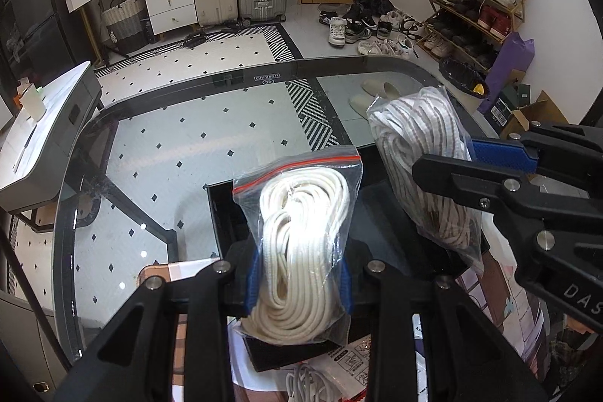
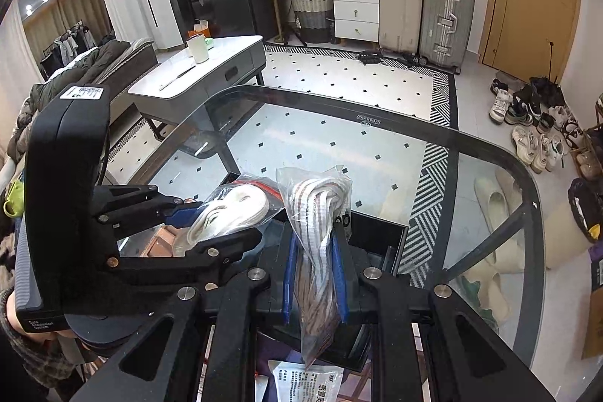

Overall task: Organize soft objects
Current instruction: 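Lower both bags into the black box and open both tools, then withdraw both tools from the box back toward the remaining items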

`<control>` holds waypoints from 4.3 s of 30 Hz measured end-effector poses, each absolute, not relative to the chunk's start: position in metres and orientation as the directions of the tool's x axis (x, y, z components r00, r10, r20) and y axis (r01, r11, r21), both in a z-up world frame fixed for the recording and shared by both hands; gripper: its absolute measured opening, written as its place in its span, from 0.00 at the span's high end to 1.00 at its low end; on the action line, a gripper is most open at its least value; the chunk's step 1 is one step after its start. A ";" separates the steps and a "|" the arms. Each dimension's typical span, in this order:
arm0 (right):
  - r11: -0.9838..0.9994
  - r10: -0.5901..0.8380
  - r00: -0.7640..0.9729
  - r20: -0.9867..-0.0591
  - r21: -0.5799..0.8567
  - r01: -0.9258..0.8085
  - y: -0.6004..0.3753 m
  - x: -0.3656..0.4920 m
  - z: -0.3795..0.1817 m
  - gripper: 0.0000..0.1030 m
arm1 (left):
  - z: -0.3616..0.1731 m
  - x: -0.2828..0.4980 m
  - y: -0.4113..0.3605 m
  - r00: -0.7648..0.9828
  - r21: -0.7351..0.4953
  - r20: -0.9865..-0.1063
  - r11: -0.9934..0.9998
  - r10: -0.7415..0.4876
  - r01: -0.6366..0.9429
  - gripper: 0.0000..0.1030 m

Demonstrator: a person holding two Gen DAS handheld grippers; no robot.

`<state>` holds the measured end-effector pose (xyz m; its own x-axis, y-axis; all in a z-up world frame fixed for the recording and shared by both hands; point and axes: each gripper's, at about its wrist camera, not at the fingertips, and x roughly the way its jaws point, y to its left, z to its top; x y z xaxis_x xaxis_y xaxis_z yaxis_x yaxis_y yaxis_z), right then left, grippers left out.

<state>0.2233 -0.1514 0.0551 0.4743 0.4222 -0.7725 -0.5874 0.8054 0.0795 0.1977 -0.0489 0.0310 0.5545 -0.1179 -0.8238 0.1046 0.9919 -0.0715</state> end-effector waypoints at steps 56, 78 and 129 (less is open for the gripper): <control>0.779 0.538 0.526 -0.659 0.150 -0.609 -0.222 0.162 0.042 0.07 | 0.040 0.114 -0.026 0.640 -0.073 -0.763 0.996 -0.085 0.045 0.03; 0.785 0.526 0.500 -0.688 0.166 -0.597 -0.237 0.151 0.008 0.04 | 0.011 0.083 0.000 0.635 -0.087 -0.769 0.996 -0.070 0.004 0.03; 0.783 0.395 0.335 -0.855 0.123 -0.610 -0.217 0.131 -0.046 0.04 | -0.031 0.055 -0.018 0.544 -0.051 -0.834 0.995 -0.092 0.090 0.03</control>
<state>0.1315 -0.2172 -0.0464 0.3346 0.3953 -0.8554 -0.6102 0.7827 0.1231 0.0548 -0.0176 -0.0314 0.5445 -0.0920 -0.8337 0.0900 0.9946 -0.0510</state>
